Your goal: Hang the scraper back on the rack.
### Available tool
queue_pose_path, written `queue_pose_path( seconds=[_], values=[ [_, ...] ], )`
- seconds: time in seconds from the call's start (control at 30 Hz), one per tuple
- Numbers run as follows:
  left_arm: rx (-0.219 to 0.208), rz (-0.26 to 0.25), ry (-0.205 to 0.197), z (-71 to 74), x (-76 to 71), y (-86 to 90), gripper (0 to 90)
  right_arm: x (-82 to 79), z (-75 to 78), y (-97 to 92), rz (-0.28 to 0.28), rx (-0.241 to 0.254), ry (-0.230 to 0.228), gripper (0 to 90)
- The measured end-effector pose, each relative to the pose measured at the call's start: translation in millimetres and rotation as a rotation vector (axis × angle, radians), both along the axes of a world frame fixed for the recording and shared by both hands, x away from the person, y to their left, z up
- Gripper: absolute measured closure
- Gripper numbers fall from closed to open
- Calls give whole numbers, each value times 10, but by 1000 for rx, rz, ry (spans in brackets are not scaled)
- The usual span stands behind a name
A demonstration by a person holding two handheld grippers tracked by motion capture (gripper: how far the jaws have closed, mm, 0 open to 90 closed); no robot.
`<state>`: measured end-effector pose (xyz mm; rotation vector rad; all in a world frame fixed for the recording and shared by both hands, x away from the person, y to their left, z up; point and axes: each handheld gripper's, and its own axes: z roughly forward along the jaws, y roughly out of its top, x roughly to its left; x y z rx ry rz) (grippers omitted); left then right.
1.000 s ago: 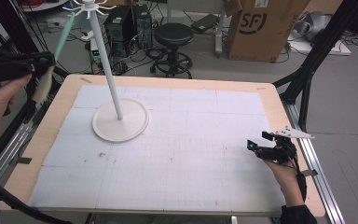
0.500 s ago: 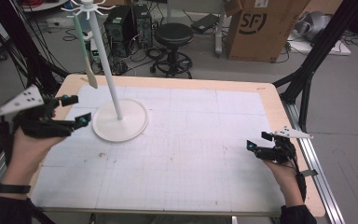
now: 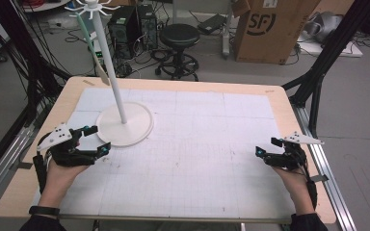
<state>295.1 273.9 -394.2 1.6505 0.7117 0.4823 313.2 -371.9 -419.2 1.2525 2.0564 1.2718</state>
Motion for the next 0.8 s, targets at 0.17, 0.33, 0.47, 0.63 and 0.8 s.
queue_pose_path(
  seconds=[0.17,0.33,0.47,0.63,0.8],
  values=[
    [-16,-14,18,-105,-10,33,160,-12,-22,5,1,-10,0,173],
    [-6,15,42,-216,14,58,159,-10,-54,19,6,-18,10,173],
    [7,11,61,-250,38,60,159,-22,-56,25,6,-11,6,172],
    [20,33,84,-276,73,70,159,-23,-61,23,10,-12,12,171],
    [27,38,89,-277,80,73,160,-22,-65,16,15,-6,13,169]
  ],
)
